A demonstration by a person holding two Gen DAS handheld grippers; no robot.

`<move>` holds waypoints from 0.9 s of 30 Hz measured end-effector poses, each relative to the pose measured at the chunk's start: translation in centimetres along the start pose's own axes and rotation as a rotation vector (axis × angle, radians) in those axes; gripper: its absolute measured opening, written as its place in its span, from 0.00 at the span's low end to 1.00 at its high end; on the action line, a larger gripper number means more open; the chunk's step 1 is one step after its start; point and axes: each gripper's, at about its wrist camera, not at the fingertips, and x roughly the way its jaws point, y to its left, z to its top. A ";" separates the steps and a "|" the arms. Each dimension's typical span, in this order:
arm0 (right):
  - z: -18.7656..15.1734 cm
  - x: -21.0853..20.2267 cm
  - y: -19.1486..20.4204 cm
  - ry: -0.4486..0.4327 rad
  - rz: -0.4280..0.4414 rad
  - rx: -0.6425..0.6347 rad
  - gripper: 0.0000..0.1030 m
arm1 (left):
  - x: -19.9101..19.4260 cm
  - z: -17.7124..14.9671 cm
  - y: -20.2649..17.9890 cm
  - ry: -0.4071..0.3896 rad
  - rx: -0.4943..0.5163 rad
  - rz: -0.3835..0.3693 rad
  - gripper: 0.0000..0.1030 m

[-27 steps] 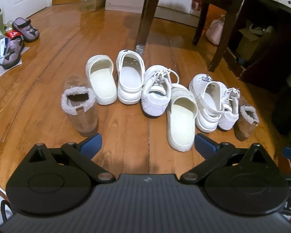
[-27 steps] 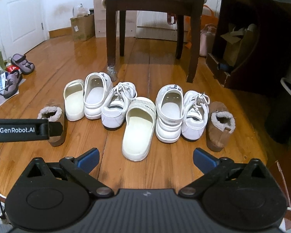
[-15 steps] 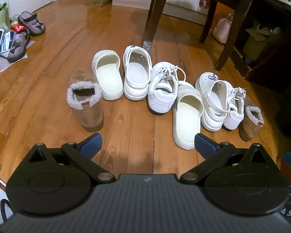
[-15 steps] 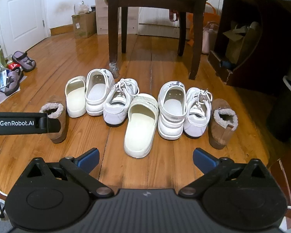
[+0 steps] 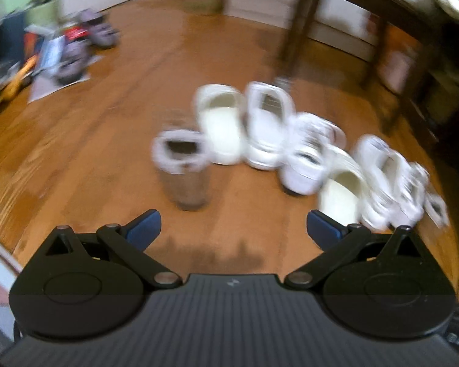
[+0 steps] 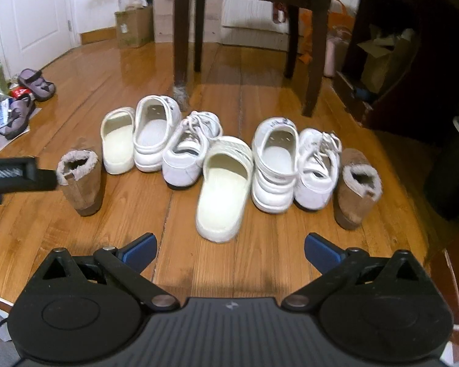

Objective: Organize scattered shoes
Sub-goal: 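Move the left tool toward the tan fleece-lined slipper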

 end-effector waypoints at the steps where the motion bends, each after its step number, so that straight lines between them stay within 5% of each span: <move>1: 0.0 0.6 0.2 0.015 0.009 -0.002 0.99 | 0.3 0.1 1.1 0.001 -0.013 0.023 1.00; 6: 1.5 3.4 1.0 0.117 0.050 0.027 0.99 | 1.8 0.6 6.6 0.008 -0.080 0.139 1.00; 10: 4.4 4.2 2.0 0.116 0.050 -0.028 0.99 | 3.2 1.0 10.8 0.022 -0.124 0.221 1.00; 16: 7.7 8.5 4.5 0.179 0.093 -0.097 0.99 | 9.1 2.8 14.5 0.104 -0.133 0.129 1.00; 21: 9.4 10.7 5.8 0.253 0.151 -0.165 0.99 | 13.2 4.1 13.1 0.179 -0.150 0.038 1.00; 27: 10.5 10.2 3.7 0.279 0.179 -0.205 0.99 | 17.4 5.0 11.3 0.251 -0.174 0.022 1.00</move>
